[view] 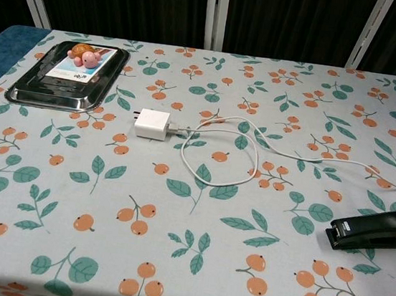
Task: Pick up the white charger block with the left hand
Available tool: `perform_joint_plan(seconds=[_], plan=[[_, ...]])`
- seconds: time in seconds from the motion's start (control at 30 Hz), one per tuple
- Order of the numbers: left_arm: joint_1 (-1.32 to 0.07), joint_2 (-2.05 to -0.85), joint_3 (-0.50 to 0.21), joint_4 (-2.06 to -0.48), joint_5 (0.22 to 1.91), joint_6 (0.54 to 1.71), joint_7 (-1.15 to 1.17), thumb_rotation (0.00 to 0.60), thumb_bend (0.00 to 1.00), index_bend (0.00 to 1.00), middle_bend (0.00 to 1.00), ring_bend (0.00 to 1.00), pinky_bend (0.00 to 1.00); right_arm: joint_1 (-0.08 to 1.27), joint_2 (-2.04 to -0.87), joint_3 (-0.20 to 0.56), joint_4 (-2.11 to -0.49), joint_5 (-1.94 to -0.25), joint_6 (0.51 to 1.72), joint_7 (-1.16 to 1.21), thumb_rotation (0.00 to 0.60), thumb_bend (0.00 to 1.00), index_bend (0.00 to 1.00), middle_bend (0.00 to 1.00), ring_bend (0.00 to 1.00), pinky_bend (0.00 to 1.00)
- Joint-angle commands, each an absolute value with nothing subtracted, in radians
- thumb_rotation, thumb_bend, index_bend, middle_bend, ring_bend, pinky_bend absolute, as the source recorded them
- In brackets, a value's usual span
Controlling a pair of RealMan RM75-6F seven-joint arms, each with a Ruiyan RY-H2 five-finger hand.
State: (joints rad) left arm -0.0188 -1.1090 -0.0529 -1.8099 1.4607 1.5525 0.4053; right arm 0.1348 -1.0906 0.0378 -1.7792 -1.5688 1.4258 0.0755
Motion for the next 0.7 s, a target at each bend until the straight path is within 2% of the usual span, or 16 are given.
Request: perform_joint_plan(seconds=[0.03,0.5,0.7], plan=[[-0.022,-1.109,-0.055,-1.809,1.454,1.548,0.405,0.6,0.24,0.18,0.14,0.05,0.0,0.139,-1.093,0.04,-1.78,-1.564,1.42,0.074,0.6,0.24,0.0,0.0,0.0,0.0],[-0.049,-1.122,-0.076,-1.806,1.436,1.535,0.432,0.6,0.24,0.18,0.14,0.05,0.0,0.145,-1.088,0.046,-1.786,-1.562,1.421,0.073,0.6,0.24,0.0,0.0,0.0,0.0],[-0.178,-1.148,-0.149,-1.822,1.425,1.408,0.435,0.6,0.24,0.2,0.15,0.05,0.0,0.161,-1.081,0.055,-1.801,-1.573,1.413,0.062,0.6,0.24,0.0,0.0,0.0,0.0]])
